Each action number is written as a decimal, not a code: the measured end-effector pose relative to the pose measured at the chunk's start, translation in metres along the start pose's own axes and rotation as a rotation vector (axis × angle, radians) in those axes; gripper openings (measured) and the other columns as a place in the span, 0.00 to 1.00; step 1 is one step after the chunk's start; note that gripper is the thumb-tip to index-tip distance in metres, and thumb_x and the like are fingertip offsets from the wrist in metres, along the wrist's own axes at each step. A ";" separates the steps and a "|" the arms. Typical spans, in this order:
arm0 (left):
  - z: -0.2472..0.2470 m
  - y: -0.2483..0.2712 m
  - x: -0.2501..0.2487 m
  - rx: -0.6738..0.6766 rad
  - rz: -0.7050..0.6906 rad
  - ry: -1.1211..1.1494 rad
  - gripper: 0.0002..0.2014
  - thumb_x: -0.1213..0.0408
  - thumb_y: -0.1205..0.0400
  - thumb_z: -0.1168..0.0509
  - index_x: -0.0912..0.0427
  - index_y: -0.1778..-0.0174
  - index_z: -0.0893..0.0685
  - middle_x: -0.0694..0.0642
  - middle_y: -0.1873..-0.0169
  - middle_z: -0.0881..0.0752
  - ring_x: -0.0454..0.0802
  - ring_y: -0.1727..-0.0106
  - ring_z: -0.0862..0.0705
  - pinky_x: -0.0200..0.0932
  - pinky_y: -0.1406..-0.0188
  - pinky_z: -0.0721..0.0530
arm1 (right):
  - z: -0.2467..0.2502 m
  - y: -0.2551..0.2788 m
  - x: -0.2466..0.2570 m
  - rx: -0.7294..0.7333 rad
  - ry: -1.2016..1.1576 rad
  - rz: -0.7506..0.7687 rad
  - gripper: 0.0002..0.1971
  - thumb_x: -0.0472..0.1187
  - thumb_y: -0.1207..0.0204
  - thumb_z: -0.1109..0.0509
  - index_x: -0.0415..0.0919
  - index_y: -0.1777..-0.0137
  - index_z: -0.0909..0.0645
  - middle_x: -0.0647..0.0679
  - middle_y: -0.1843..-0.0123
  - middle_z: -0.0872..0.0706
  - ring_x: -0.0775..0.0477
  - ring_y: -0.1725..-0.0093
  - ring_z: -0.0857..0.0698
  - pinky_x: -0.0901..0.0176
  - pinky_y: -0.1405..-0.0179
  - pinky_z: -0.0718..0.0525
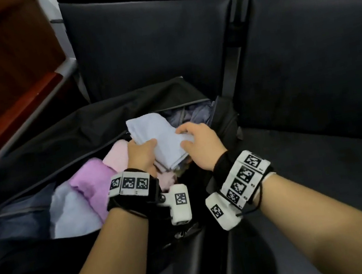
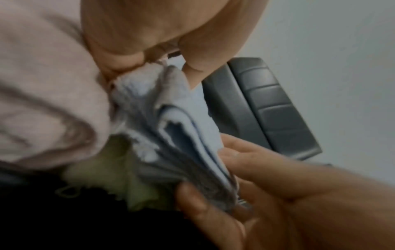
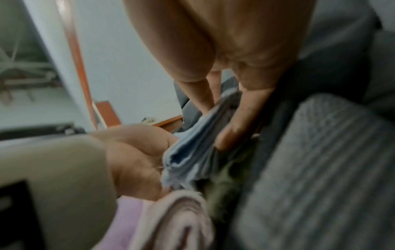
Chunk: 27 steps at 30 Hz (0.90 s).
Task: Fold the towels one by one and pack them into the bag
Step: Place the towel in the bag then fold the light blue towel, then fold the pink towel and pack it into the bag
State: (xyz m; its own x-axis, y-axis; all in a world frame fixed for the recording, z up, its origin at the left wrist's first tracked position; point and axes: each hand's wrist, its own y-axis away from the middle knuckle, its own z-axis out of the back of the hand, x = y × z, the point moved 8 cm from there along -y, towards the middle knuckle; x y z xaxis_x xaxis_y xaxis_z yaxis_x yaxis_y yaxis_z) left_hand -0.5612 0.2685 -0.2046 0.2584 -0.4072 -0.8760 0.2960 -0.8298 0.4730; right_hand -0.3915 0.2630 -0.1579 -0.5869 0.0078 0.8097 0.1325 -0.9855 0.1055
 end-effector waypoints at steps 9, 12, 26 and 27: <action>-0.003 0.035 -0.008 -0.003 -0.075 -0.169 0.28 0.72 0.17 0.37 0.59 0.20 0.33 0.59 0.46 0.14 0.53 0.58 0.13 0.44 0.66 0.12 | 0.000 0.037 -0.012 0.139 0.196 0.047 0.28 0.38 0.16 0.35 0.43 0.16 0.34 0.45 0.16 0.35 0.43 0.19 0.32 0.61 0.21 0.38; -0.009 0.070 -0.016 -0.027 -0.176 -0.315 0.35 0.69 0.18 0.35 0.54 0.15 0.40 0.59 0.22 0.28 0.56 0.31 0.21 0.48 0.37 0.20 | 0.028 0.079 -0.006 0.041 0.043 0.153 0.25 0.34 0.20 0.31 0.43 0.23 0.24 0.49 0.23 0.25 0.52 0.27 0.24 0.73 0.34 0.26; -0.275 0.337 0.132 0.640 -0.541 -0.735 0.13 0.73 0.23 0.31 0.48 0.55 0.11 0.46 0.56 0.11 0.43 0.50 0.13 0.38 0.45 0.17 | 0.252 0.355 -0.199 -0.367 0.097 -0.116 0.20 0.38 0.23 0.29 0.51 0.31 0.20 0.53 0.42 0.17 0.57 0.45 0.17 0.71 0.45 0.26; -0.291 0.351 0.153 0.685 -0.526 -0.751 0.12 0.73 0.23 0.30 0.48 0.55 0.11 0.46 0.56 0.11 0.42 0.50 0.13 0.37 0.45 0.17 | 0.263 0.373 -0.218 -0.392 0.088 -0.147 0.20 0.38 0.23 0.29 0.50 0.31 0.20 0.53 0.41 0.17 0.56 0.46 0.16 0.71 0.45 0.25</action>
State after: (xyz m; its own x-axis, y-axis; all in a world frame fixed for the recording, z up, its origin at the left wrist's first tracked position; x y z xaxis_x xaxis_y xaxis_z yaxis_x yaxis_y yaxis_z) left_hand -0.1500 0.0260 -0.1448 -0.4318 0.1178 -0.8943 -0.4183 -0.9045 0.0829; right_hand -0.0041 -0.0619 -0.1427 -0.6447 0.1555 0.7484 -0.2618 -0.9648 -0.0251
